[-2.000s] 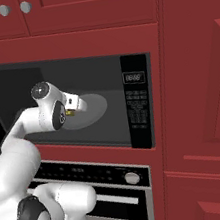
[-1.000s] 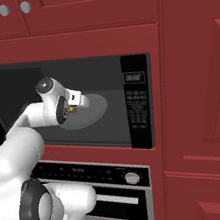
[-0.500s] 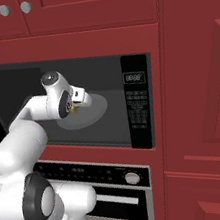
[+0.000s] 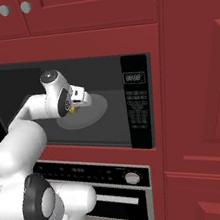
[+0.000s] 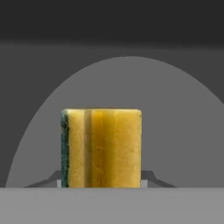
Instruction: Place the sponge inside the microwave to prepare for sanitizing.
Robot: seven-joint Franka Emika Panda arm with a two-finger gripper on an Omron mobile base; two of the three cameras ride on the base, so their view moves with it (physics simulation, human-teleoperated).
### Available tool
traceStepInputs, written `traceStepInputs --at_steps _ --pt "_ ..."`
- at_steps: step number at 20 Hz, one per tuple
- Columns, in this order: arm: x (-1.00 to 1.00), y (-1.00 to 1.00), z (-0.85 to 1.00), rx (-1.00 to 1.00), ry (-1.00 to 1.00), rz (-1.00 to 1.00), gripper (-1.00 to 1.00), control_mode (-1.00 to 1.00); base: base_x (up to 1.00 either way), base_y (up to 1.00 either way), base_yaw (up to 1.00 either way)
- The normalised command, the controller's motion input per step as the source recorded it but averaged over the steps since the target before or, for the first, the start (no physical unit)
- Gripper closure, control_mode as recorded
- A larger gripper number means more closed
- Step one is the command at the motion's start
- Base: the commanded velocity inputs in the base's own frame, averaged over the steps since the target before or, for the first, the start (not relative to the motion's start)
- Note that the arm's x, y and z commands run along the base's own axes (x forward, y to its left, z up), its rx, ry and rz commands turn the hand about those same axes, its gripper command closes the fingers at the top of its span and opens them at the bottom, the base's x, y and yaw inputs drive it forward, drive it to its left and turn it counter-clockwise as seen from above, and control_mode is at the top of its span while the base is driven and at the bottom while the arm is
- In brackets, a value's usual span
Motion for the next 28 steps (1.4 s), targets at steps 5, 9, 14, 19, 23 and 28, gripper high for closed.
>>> traceStepInputs --at_steps 5,9,14,19,23,28 --pt "-0.14 0.0 -0.17 -0.02 0.0 0.0 -1.0 -1.0 0.0 0.0 0.0" --pt "-0.05 -0.02 -0.02 0.0 -0.01 0.0 -1.0 -1.0 0.0 0.0 0.0" --pt "-0.21 0.0 0.02 0.0 -0.12 0.0 -1.0 -1.0 0.0 0.0 0.0" --pt "-0.3 0.01 0.01 0.0 -0.16 0.0 -1.0 -1.0 0.0 0.0 0.0" --pt "-0.46 0.0 0.01 0.0 -0.13 0.0 -1.0 -1.0 0.0 0.0 0.0" --pt "-0.4 0.0 0.11 0.0 -0.04 0.0 -1.0 -1.0 0.0 0.0 0.0"
